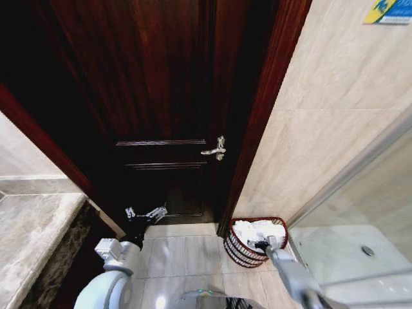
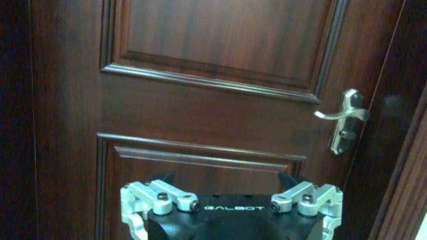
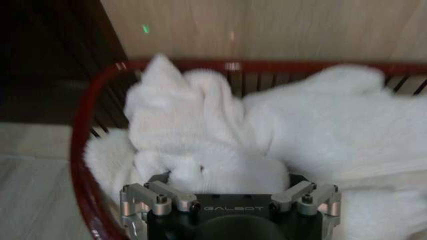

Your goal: Discard the used towel into the hamper.

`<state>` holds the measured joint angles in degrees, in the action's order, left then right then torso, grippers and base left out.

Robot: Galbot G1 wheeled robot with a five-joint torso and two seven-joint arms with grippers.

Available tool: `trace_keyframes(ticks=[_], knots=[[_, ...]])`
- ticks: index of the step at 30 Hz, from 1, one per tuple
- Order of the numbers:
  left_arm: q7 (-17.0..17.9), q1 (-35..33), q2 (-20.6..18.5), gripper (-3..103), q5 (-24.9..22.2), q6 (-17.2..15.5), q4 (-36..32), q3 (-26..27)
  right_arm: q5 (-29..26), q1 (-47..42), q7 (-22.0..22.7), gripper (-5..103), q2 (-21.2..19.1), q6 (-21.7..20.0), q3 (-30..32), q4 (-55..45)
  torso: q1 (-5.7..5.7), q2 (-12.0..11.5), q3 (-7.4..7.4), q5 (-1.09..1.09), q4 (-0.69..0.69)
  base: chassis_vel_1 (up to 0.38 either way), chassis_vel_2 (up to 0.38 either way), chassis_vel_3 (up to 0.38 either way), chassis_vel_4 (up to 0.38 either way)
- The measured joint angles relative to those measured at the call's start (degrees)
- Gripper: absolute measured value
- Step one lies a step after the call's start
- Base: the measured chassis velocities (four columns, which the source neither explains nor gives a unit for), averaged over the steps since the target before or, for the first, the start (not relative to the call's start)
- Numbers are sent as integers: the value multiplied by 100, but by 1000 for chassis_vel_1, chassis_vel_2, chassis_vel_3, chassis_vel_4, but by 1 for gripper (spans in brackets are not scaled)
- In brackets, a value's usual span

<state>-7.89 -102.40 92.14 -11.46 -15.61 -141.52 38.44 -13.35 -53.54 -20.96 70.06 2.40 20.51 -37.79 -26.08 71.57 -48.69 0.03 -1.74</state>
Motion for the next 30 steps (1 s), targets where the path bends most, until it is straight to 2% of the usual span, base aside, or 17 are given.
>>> trace_keyframes(ticks=[2, 5, 7, 8, 10, 12, 15, 18, 19, 20, 22, 23, 26, 28, 29, 30], knots=[[0, 0, 0, 100, 0, 0, 0, 0, -79, -289, 115, 100, -117, 183, 47, -522, 0, 0, 1, -3, -2, 0, 0, 0, 0], [0, 0, 0, 100, 0, 0, 0, 0, -126, -540, 187, 100, -232, 190, 98, -975, 1, 0, 1, -1, -2, 0, 0, 0, 0], [0, 1, 0, 100, 0, 0, 0, 0, -313, -1064, 358, 100, -427, 11, 271, -1971, 1, 0, 1, -6, -3, 0, 0, 0, 0], [0, 1, 0, 100, 0, 0, 0, 0, -313, -1064, 358, 100, -427, 11, 271, -1971, 1, 0, 1, -6, -3, 0, 0, 0, 0], [-1, 0, -1, 100, 0, 0, 0, 0, -444, -1671, 466, 100, -519, -130, 562, -2884, 0, 0, 1, 0, -2, 0, 0, 0, 0], [0, 1, 0, 100, 0, 0, 0, 0, -514, -1965, 506, 100, -530, -168, 754, -3277, 1, 0, 1, -5, -2, 0, 0, 0, 0], [-1, 1, 0, 100, 0, 0, 0, 0, -617, -2445, 568, 100, -494, -181, 1064, -3863, 1, 0, 1, -2, -1, 0, 0, 0, 0], [0, 1, 0, 100, 0, 0, 0, 0, -694, -3127, 699, 100, -238, 216, 1600, -4810, 1, 1, 1, -6, -1, 0, 0, 0, 0], [0, 1, 0, 100, 0, 0, 0, 0, -694, -3127, 699, 100, -238, 216, 1600, -4810, 1, 1, 1, -6, -1, 0, 0, 0, 0], [0, 0, 0, 100, 0, 0, 0, 0, -709, -3316, 746, 100, -109, 306, 1752, -5116, 1, 0, 1, 1, -2, 0, 0, 0, 0], [0, 0, 0, 100, 0, 0, 0, 0, -756, -3762, 857, 100, 215, 445, 2089, -5786, 1, 1, 1, -9, -2, 0, 0, 0, 0], [0, 1, 0, 100, 0, 0, 0, 0, -746, -3976, 922, 100, 442, 538, 2233, -6113, 1, 0, 1, -5, -1, 0, 0, 0, 0], [0, 1, 0, 100, 0, 0, 0, 0, -730, -4080, 967, 100, 578, 593, 2317, -6289, 1, 1, 0, 0, -1, 0, 0, 0, 0], [0, 0, -1, 100, 0, 0, 0, 0, -694, -4442, 1153, 100, 1143, 718, 2596, -7033, 1, 1, 1, -5, 0, 0, 0, 0, 0], [0, 0, -1, 100, 0, 0, 0, 0, -694, -4442, 1153, 100, 1143, 718, 2596, -7033, 1, 1, 1, -5, 0, 0, 0, 0, 0], [0, 0, 0, 100, 0, 0, 0, 1, -695, -4602, 1223, 100, 1411, 729, 2677, -7441, 1, 1, 1, -3, -1, 0, 0, 0, 0]])
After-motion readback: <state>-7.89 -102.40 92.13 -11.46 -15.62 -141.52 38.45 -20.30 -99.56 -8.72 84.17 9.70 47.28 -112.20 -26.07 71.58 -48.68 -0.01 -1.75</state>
